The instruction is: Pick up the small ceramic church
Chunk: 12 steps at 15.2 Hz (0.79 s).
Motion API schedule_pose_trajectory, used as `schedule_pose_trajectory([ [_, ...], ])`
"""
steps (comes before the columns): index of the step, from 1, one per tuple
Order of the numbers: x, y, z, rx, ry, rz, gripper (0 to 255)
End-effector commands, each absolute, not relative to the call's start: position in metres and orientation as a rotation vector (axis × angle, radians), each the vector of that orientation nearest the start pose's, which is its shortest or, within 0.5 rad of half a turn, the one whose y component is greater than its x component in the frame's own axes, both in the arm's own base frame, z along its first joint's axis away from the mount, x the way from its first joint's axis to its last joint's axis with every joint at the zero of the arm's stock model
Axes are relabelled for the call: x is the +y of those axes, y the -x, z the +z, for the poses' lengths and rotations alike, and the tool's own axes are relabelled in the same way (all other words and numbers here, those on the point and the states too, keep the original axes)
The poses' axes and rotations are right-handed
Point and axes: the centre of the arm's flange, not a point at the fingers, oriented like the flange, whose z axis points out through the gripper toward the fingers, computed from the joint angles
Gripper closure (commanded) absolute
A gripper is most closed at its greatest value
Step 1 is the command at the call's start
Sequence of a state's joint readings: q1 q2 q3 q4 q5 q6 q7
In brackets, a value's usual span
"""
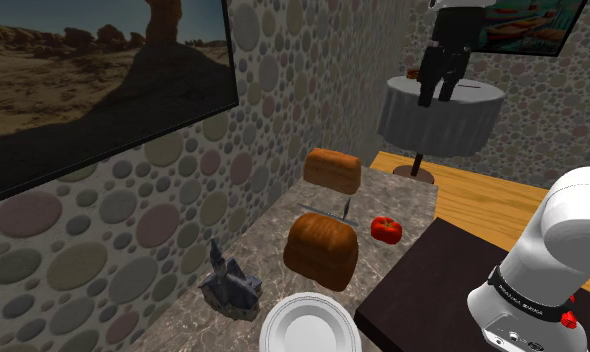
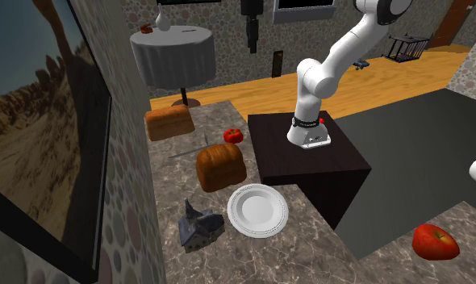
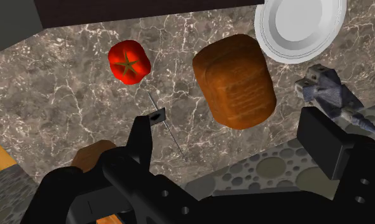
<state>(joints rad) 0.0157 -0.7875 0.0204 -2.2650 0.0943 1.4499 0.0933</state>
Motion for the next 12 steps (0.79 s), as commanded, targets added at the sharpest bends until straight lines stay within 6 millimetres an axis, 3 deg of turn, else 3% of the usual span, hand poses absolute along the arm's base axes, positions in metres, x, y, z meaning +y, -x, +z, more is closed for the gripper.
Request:
schedule_pose_trajectory([
  [1,0.024,-0.293,0.623,0.082,3.063,0.05,0],
  [12,0.148,-0.323,0.552,0.216,3.081,-0.076,0],
])
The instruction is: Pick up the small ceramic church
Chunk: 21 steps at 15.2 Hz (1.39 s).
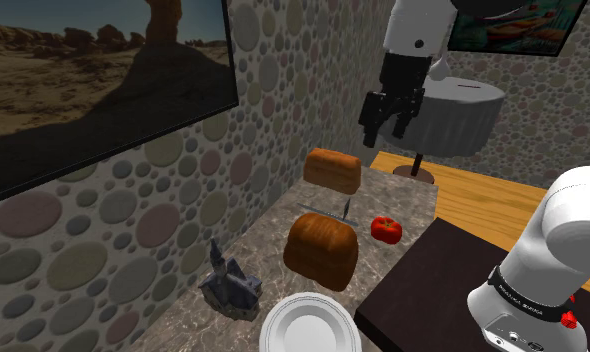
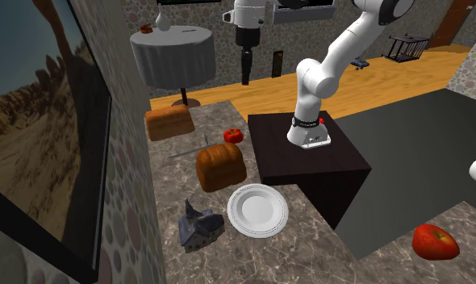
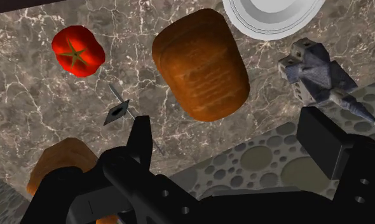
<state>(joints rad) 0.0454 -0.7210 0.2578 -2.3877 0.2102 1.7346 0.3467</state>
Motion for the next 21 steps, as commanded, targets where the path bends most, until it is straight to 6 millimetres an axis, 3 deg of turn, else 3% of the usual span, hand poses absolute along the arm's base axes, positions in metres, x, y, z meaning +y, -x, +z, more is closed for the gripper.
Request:
schedule_pose_trajectory([
  [1,0.159,-0.327,0.546,0.228,3.082,-0.087,0],
  [11,0.266,-0.369,0.481,0.351,3.089,-0.204,0],
  [21,0.368,-0.425,0.417,0.475,3.086,-0.321,0],
])
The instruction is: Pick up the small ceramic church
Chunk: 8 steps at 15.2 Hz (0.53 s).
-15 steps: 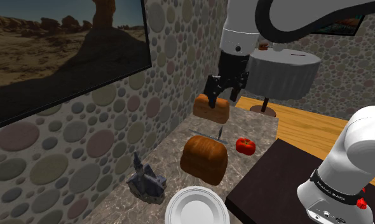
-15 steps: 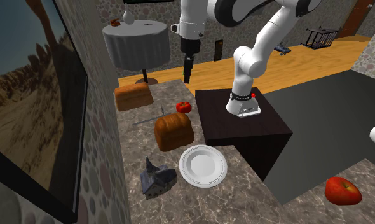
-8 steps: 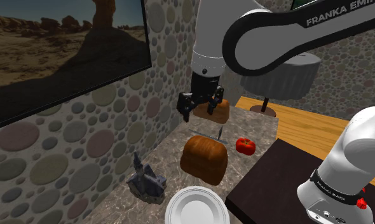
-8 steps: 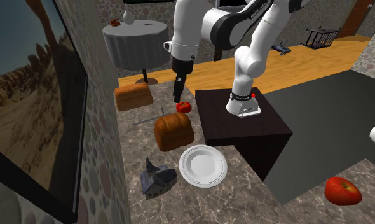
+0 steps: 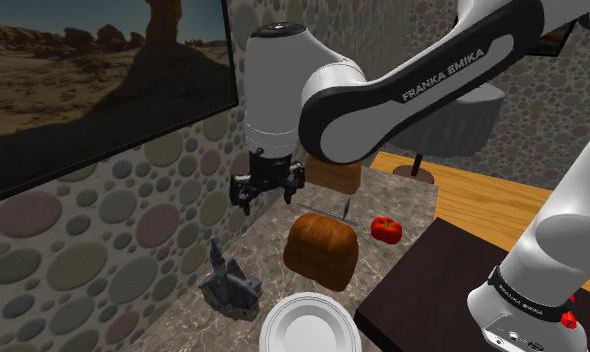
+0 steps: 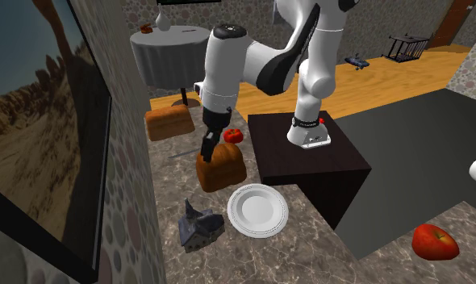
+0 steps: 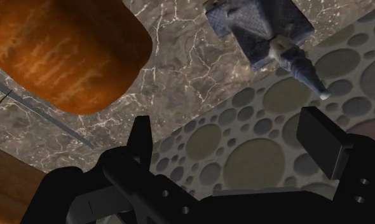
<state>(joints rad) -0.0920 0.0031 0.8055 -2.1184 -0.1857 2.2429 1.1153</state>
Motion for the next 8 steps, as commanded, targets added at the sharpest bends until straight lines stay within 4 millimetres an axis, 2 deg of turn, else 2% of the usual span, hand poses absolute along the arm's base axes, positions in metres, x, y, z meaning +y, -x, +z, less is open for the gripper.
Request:
schedule_pose_trajectory([
  [1,0.378,-0.431,0.411,0.487,3.085,-0.332,0],
  [8,0.444,-0.478,0.367,0.574,3.077,-0.415,0],
])
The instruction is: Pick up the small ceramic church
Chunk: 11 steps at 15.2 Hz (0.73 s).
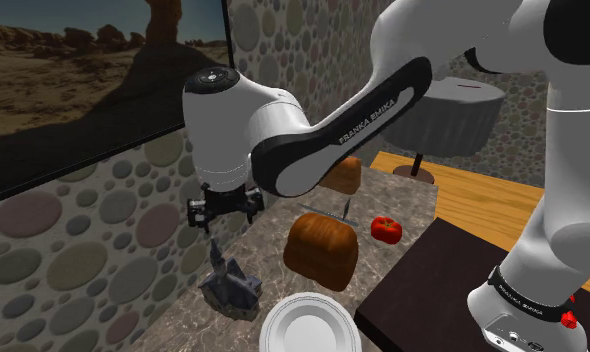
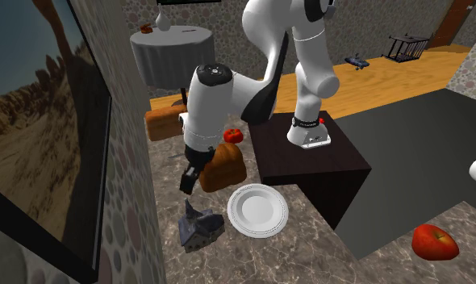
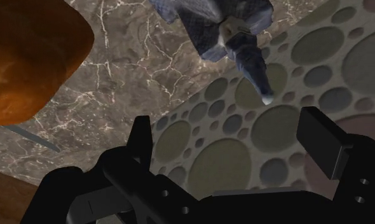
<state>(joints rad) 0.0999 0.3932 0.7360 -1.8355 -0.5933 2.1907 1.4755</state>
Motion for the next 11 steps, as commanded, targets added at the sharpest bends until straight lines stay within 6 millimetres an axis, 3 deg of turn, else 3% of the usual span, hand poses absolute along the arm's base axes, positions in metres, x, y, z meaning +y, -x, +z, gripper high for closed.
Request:
schedule_pose_trajectory([
  [1,0.454,-0.486,0.361,0.587,3.075,-0.427,0],
  [3,0.469,-0.498,0.35,0.608,3.072,-0.447,0],
  [11,0.469,-0.498,0.31,0.608,3.072,-0.447,0],
])
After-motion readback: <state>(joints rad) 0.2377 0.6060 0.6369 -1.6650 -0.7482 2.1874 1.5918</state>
